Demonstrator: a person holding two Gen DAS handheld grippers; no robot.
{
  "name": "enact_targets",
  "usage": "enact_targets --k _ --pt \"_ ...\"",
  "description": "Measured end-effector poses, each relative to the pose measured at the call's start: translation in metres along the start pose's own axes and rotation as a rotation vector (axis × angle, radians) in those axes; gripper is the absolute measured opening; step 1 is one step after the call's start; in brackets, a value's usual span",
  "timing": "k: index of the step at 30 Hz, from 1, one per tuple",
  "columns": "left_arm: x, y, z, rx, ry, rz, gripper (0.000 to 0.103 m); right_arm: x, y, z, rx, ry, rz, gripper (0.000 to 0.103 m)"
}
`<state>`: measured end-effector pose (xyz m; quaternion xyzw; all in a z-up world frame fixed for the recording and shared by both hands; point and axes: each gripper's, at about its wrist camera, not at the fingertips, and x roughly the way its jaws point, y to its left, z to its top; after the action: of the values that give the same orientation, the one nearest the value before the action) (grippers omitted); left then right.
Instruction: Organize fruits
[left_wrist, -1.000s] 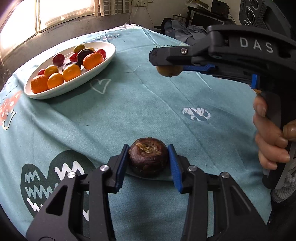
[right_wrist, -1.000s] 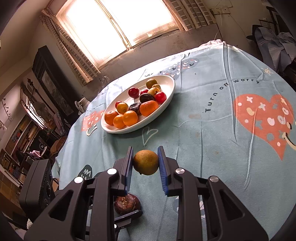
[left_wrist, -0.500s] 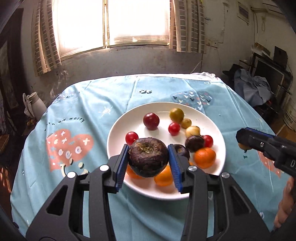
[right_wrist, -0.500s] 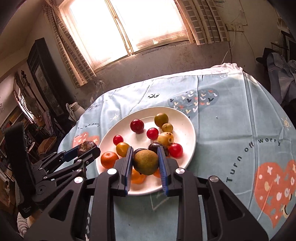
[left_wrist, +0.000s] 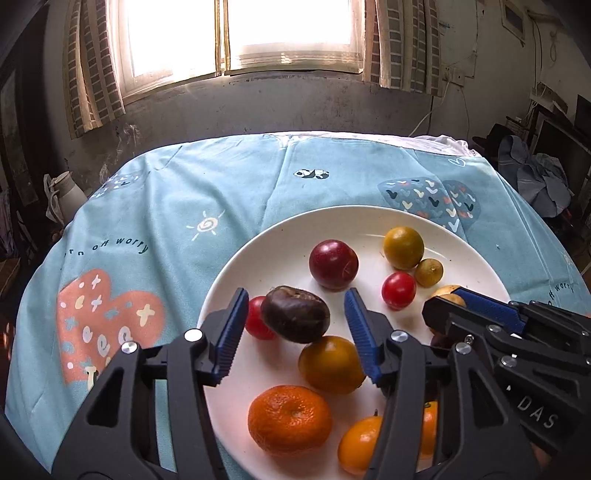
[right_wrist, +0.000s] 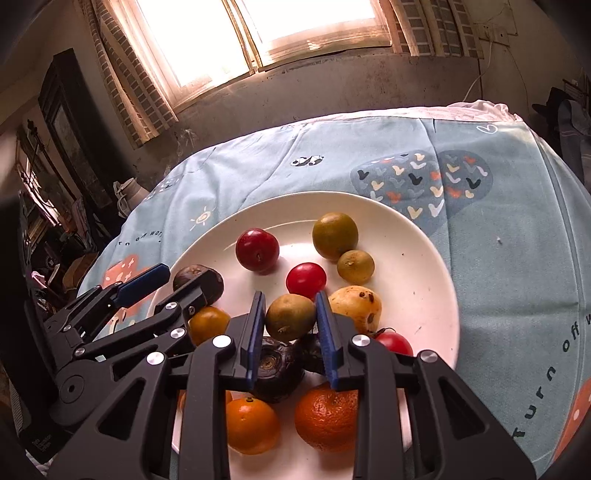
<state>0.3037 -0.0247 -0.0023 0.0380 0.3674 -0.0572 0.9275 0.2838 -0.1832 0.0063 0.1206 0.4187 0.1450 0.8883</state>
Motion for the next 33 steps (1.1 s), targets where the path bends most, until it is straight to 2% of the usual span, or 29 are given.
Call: enact_targets --k 2,6,10,13,15,16,17,21,22,23,26,30,33 --pt "-0.004 0.002 -0.001 -0.007 -0.009 0.016 0.069 -0.003 0.0 0.0 0.004 0.002 -0.006 0.028" --pt "-0.02 0.0 -0.005 -0.001 -0.035 0.028 0.071 -0.018 0.004 -0.001 0.004 -0.011 -0.013 0.028" --pt "-0.045 -0.003 -0.014 0.006 -0.075 0.051 0.081 -0.042 0.008 -0.008 0.0 -0.045 -0.019 0.029" --pt "-0.066 -0.006 -0.023 0.008 -0.1 0.059 0.082 -0.066 0.01 -0.016 0.006 -0.082 -0.024 0.029" --pt "-0.082 -0.007 -0.03 0.005 -0.117 0.055 0.084 -0.082 0.013 -0.022 0.007 -0.107 -0.028 0.036" --pt "-0.09 -0.007 -0.035 0.003 -0.126 0.055 0.086 -0.091 0.015 -0.026 0.004 -0.123 -0.04 0.062" --pt "-0.098 -0.008 -0.039 0.002 -0.136 0.061 0.089 -0.101 0.018 -0.031 -0.004 -0.156 -0.053 0.071" --pt "-0.129 -0.009 -0.06 -0.012 -0.171 0.083 0.094 -0.135 0.035 -0.056 -0.102 -0.24 -0.137 0.074" --pt "-0.135 -0.009 -0.067 -0.016 -0.173 0.079 0.101 -0.141 0.035 -0.065 -0.108 -0.253 -0.158 0.089" --pt "-0.14 -0.008 -0.073 -0.021 -0.18 0.078 0.101 -0.146 0.034 -0.073 -0.107 -0.261 -0.178 0.102" --pt "-0.149 -0.009 -0.09 -0.028 -0.165 0.061 0.101 -0.156 0.026 -0.098 -0.093 -0.295 -0.205 0.102" --pt "-0.151 -0.008 -0.101 -0.029 -0.164 0.084 0.101 -0.16 0.011 -0.113 -0.068 -0.267 -0.11 0.102" --pt "-0.15 -0.006 -0.102 -0.037 -0.157 0.083 0.101 -0.159 0.009 -0.113 -0.052 -0.256 -0.121 0.102"
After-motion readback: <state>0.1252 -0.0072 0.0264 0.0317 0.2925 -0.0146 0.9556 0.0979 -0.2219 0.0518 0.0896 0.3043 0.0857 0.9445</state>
